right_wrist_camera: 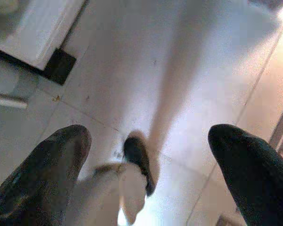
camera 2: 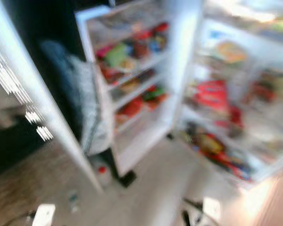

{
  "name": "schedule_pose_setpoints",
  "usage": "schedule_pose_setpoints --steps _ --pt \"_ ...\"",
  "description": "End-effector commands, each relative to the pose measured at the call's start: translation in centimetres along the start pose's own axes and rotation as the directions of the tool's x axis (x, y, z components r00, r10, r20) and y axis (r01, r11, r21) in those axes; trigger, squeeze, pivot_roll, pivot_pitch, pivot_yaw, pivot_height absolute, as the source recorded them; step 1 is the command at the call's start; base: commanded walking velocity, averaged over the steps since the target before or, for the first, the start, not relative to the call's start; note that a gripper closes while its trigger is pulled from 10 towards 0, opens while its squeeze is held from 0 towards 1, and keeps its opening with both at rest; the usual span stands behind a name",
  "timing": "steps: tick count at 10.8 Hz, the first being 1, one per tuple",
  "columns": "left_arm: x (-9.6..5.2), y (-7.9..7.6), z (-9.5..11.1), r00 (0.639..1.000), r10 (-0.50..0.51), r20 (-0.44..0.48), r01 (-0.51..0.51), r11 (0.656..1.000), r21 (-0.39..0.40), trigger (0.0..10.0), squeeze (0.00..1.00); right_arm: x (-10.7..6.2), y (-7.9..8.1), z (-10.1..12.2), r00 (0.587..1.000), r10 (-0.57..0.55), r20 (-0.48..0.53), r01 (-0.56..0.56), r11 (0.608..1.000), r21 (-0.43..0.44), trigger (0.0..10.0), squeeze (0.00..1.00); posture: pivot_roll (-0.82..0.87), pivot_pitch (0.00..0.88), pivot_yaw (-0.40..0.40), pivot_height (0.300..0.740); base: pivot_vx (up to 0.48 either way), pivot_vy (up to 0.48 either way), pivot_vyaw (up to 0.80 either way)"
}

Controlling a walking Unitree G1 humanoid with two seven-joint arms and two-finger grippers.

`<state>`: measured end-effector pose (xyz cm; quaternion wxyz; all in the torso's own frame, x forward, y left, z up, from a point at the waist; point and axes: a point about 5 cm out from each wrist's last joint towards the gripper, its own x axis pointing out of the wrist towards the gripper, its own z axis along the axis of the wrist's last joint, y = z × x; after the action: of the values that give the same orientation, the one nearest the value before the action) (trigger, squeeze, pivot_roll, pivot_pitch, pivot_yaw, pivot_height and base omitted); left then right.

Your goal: Restocking fridge

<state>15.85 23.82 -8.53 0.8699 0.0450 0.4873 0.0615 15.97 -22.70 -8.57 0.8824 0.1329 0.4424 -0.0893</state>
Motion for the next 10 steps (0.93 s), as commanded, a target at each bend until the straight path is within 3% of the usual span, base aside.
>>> schedule_pose_setpoints --steps 1,4,7,8,9,10 --pt "0.0 -0.2 -0.1 1.0 -0.007 -0.01 0.007 1.0 0.023 10.0 0.0 -0.1 -0.5 -0.1 1.0 -0.016 -0.004 0.016 1.0 0.007 10.0 0.0 0.0 0.062 0.066 0.74 0.0 0.0 -0.73" --pt "0.0 -0.3 0.0 1.0 -0.01 -0.008 0.01 1.0 0.022 10.0 0.0 -0.1 -0.6 0.1 1.0 -0.027 0.002 0.027 1.0 0.011 10.0 0.0 -0.01 0.066 0.065 0.74 0.0 0.0 -0.71" --pt "0.0 -0.4 0.0 1.0 -0.011 -0.009 0.012 1.0 0.021 10.0 0.0 -0.1 -0.7 0.3 0.999 -0.043 0.02 0.043 0.999 0.0 10.0 0.0 -0.01 0.066 0.069 0.74 0.0 0.0 0.0" --pt "0.0 -0.3 -0.1 1.0 -0.004 -0.011 0.004 1.0 0.022 10.0 0.0 -0.4 -1.6 0.7 0.97 -0.219 0.105 0.219 0.976 0.013 10.0 0.0 -0.02 0.073 0.092 0.74 0.0 0.0 0.0" --pt "0.0 -0.2 0.0 1.0 -0.002 -0.014 0.003 0.999 0.036 10.0 0.0 -0.7 -1.9 1.5 0.934 -0.296 0.198 0.318 0.944 -0.087 10.0 0.0 -0.05 0.08 0.113 0.74 0.0 0.0 0.0" --pt "0.0 -0.1 0.0 1.0 -0.003 -0.015 0.003 0.999 0.045 10.0 0.0 -0.8 -1.9 1.6 0.918 -0.32 0.234 0.334 0.943 -0.018 10.0 0.0 -0.06 0.082 0.118 0.74 0.0 0.0 0.0"
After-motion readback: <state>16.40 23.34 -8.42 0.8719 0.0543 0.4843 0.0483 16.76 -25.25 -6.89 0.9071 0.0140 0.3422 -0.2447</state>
